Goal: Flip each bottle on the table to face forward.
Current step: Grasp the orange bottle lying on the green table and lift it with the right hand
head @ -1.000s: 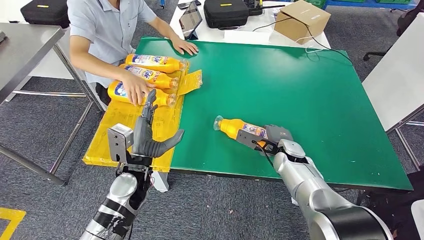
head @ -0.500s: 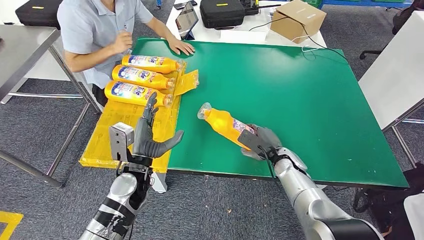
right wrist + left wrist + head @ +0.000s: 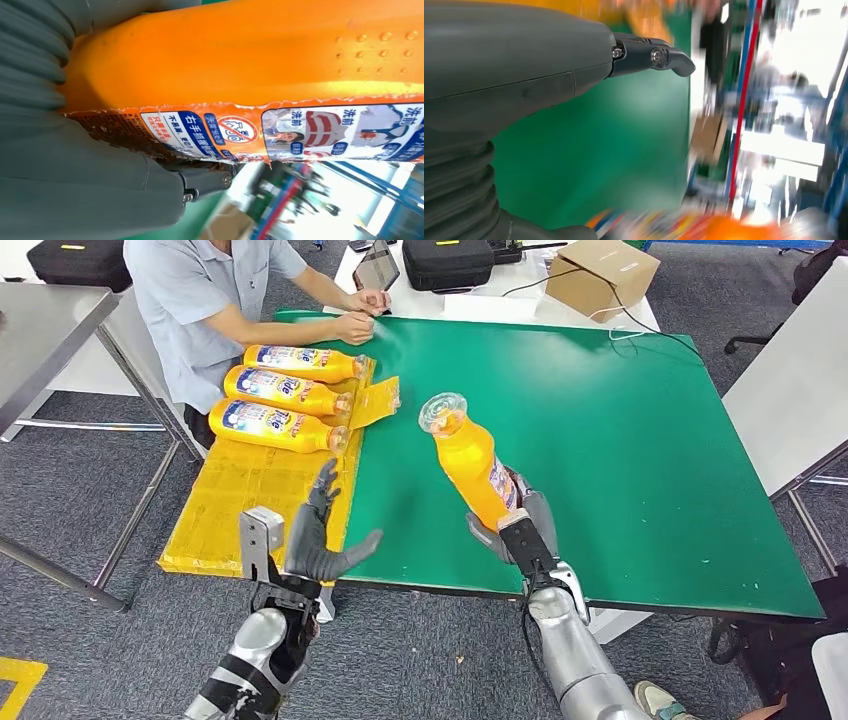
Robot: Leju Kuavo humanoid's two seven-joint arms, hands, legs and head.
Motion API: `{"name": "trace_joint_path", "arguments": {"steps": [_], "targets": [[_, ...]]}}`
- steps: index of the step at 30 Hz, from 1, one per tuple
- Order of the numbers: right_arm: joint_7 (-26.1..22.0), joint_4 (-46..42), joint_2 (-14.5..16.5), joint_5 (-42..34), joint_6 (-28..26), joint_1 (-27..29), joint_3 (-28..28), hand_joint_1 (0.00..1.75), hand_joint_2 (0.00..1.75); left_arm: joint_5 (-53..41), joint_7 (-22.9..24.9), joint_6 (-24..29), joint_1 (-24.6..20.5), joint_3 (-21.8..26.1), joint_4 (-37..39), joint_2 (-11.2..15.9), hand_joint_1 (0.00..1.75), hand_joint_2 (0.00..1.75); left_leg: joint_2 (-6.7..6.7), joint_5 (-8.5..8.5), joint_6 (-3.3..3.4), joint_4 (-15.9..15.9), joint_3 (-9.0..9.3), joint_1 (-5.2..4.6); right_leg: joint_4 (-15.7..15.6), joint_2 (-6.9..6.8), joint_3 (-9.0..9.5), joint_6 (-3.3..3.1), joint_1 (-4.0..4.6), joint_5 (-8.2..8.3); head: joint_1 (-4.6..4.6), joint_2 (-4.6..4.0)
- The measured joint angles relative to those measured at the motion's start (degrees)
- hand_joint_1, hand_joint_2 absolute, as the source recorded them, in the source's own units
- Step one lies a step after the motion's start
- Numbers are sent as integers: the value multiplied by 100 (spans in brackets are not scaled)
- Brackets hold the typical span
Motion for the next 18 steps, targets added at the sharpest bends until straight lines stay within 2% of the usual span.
{"name": "trace_joint_path", "arguments": {"steps": [4,7,10,13,18], "targets": [[-176,-706,-15,88,18,335,449,175,175,-31,-73,-612,273,-373,52,29,0,175,0,-4,2,0,-15,-2,-3,0,-16,7,-4,-5,1,0],[-274,-930,-9,196,4,471,769,175,175,267,9,-906,348,-474,52,33,0,175,-2,-5,2,0,-21,-2,-3,0,-21,7,-2,-5,-1,0],[-50,-924,1,311,-8,497,1052,175,175,700,133,-1210,415,-497,-20,25,0,175,0,-4,1,-1,-21,0,-2,0,-21,7,1,-6,-1,0],[178,-692,6,431,32,466,1280,175,175,946,201,-1331,513,-498,-205,16,0,175,-2,-3,1,-1,-21,1,-2,-1,-21,7,1,-6,0,0],[119,-354,30,530,133,418,1520,175,175,1085,268,-1276,578,-484,-373,12,0,175,-3,-2,2,-1,-23,1,-1,-1,-21,7,0,-6,0,0]]}}
